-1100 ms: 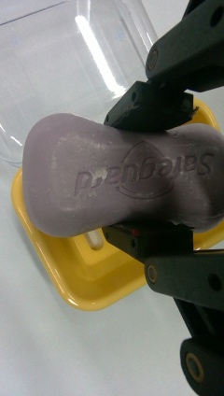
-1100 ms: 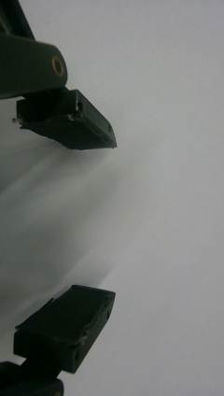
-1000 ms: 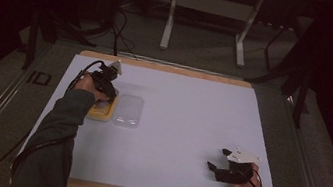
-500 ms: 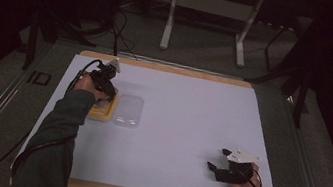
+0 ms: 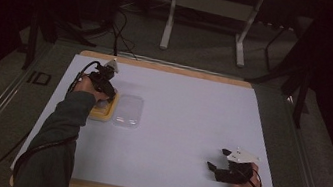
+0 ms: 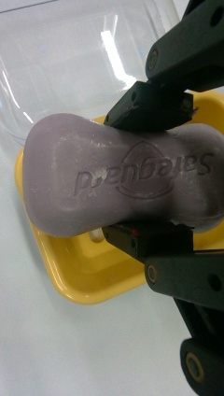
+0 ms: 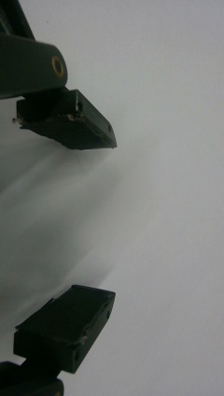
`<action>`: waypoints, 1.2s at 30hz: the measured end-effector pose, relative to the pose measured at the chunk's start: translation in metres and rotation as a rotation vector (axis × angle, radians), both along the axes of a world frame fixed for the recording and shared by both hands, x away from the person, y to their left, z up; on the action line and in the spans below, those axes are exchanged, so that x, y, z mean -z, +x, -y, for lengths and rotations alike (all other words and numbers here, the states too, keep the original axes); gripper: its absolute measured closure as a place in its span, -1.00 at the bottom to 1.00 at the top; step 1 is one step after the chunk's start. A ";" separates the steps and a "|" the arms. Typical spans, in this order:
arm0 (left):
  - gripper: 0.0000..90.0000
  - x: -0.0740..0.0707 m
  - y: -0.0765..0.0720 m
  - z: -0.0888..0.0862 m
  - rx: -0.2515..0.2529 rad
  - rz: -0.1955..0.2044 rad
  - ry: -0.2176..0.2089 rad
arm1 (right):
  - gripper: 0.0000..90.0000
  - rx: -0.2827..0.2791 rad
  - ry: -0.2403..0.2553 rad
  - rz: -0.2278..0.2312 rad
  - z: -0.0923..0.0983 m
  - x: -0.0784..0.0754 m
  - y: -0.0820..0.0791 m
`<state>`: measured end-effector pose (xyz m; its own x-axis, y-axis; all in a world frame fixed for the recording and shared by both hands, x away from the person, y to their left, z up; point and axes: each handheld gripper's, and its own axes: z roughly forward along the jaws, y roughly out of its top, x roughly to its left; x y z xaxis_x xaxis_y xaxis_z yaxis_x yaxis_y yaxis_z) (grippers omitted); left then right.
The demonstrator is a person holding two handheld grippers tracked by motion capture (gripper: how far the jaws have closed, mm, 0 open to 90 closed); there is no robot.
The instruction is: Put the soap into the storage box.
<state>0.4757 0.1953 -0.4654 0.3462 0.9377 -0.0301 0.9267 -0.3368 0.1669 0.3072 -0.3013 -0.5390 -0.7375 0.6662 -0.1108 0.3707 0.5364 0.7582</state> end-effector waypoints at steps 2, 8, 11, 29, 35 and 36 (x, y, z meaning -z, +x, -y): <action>0.11 0.001 0.000 -0.001 -0.005 0.003 -0.001 | -0.51 0.000 0.000 0.000 0.000 0.000 0.000; 0.11 0.005 -0.001 -0.004 -0.020 -0.002 -0.001 | -0.51 -0.001 -0.002 0.000 0.000 0.000 0.000; 0.11 0.008 -0.002 -0.006 -0.024 -0.009 0.000 | -0.51 -0.001 -0.003 0.000 0.000 0.000 0.000; 0.02 0.025 -0.007 -0.003 -0.011 -0.015 0.010 | -0.51 -0.004 -0.009 0.003 -0.001 0.000 0.000; -0.15 0.024 -0.009 -0.006 -0.003 -0.010 0.012 | -0.51 -0.004 -0.009 0.003 -0.001 0.000 0.000; -0.16 0.023 -0.010 -0.007 -0.002 -0.006 0.008 | -0.51 -0.004 -0.009 0.003 -0.001 0.000 0.000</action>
